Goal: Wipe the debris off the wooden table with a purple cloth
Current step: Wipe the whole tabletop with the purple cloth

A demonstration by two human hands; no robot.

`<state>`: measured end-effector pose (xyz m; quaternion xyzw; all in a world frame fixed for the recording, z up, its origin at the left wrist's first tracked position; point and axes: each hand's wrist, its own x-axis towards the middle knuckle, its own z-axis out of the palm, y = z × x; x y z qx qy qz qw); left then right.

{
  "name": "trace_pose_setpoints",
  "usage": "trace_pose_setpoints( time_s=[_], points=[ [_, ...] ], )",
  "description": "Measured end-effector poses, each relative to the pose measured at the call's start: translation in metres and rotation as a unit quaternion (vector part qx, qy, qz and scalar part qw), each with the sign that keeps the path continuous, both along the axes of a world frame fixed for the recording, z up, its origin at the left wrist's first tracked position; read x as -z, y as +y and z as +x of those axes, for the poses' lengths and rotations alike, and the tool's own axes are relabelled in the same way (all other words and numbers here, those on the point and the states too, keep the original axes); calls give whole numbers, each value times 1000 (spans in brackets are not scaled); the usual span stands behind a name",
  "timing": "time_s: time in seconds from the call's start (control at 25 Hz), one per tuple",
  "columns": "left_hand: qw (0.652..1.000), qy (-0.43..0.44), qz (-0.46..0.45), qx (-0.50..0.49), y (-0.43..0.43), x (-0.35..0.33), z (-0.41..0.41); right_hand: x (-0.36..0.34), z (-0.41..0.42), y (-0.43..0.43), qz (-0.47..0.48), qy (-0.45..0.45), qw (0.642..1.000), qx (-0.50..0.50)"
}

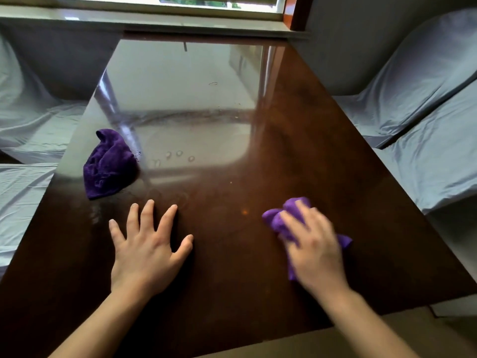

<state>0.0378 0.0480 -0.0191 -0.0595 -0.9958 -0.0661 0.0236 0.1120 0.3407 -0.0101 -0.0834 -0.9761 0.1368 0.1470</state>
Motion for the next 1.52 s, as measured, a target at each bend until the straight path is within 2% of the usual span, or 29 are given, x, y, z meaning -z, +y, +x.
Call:
trace_pose_setpoints(
  time_s=[0.12,0.16,0.2,0.32,0.36,0.4,0.48,0.56,0.64,0.72,0.88,1.0,1.12,1.24,1.28,1.36,1.44,1.52],
  points=[
    [1000,-10,11,2,-1,-4,2,3,25,-46,16,-24,983,-182],
    [999,-9,32,3,-1,-6,3,1,13,-38,23,-22,979,-202],
    [998,-6,68,6,-2,-10,2,-3,-3,-30,22,-24,983,-181],
    [985,-6,170,26,-22,-21,3,-17,-45,-25,-44,-30,998,12],
    [984,-2,176,32,-34,-24,6,-17,-47,-43,-59,-26,997,36],
    [985,7,169,33,-50,-26,11,-16,-42,-68,-68,-27,997,16],
    [990,32,137,14,-83,-28,22,-8,-13,-130,-59,-16,990,-131],
    [994,37,98,-14,-109,-28,30,-4,18,-177,-37,-14,953,-299],
    [997,9,64,-45,-124,-25,33,-3,3,-188,-15,-4,922,-388],
    [995,-8,52,-79,-135,-20,32,-5,-46,-182,7,-13,934,-358],
    [991,-8,61,-120,-146,-8,31,-9,-144,-191,15,-42,985,-165],
    [992,-6,53,-117,-146,-3,32,-7,-163,-229,-8,-33,993,-116],
    [991,-5,62,-117,-147,-5,32,-7,-145,-267,-29,-18,978,-205],
    [992,-2,61,-115,-146,-7,31,-4,-110,-290,-27,-5,932,-361],
    [992,-2,60,-113,-147,-8,31,-4,-117,-284,-15,7,924,-381],
    [991,-2,65,-113,-146,-9,32,-6,-149,-262,-6,20,949,-315],
    [991,0,67,-113,-146,-10,33,-9,-178,-240,-13,0,983,-183],
    [992,3,69,-109,-147,-10,33,-10,-186,-239,-19,-4,991,-134]
  ],
)
